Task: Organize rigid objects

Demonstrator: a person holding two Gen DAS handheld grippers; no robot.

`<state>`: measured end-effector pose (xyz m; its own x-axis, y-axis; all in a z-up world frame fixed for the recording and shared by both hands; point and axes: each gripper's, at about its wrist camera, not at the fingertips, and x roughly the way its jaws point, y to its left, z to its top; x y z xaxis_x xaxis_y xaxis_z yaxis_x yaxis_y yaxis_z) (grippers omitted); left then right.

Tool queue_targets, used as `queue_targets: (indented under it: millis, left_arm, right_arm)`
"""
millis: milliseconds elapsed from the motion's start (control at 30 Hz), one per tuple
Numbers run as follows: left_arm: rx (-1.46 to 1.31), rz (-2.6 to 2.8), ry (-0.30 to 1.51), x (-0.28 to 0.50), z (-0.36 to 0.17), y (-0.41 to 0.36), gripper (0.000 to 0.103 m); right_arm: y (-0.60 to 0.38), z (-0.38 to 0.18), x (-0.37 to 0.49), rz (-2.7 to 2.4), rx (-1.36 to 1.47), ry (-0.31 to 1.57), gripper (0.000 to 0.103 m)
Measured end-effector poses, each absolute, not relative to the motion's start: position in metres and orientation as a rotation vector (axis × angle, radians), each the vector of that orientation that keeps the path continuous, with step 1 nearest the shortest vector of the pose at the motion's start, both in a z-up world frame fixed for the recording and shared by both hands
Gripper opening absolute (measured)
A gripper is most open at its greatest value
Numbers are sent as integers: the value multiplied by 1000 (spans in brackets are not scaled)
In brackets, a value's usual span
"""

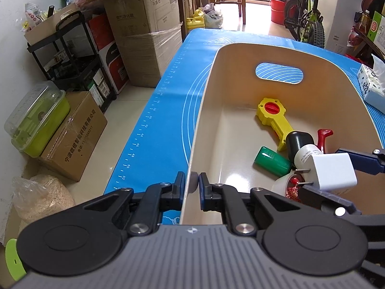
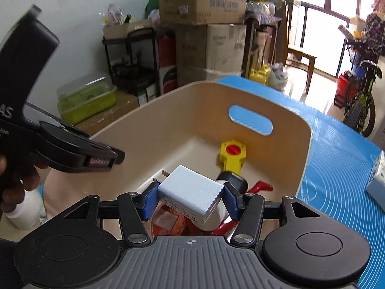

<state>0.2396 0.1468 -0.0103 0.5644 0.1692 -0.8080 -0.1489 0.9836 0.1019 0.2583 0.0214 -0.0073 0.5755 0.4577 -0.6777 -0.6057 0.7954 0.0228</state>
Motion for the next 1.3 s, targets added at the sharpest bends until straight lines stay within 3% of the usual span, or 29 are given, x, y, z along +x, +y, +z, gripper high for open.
queue_targets:
  millis: [333, 733, 1000, 1067, 1100, 1133, 1300]
  left_arm:
    - [24, 188, 951, 238, -9, 147, 14]
    - [48, 207, 924, 234, 0, 144, 14]
    - [35, 236, 844, 215, 36, 138, 18]
    - [31, 233, 828, 206, 45, 135, 44]
    - [30, 235, 812, 201, 49, 133, 72]
    - [29, 238, 789, 195, 54, 132, 81]
    - [6, 229, 769, 172, 68, 122, 81]
  right_arm:
    - [17, -6, 260, 611, -181, 743, 67]
    - [1, 16, 244, 555, -93, 689, 83]
    - [-27, 36, 234, 494, 19, 673, 94]
    - [-35, 42, 230, 476, 40, 669, 96]
    - [-39, 46, 227, 466, 47, 665, 98]
    - [-43, 48, 223, 455, 52, 660, 99]
    - [-62, 62, 201, 415, 68, 642, 100]
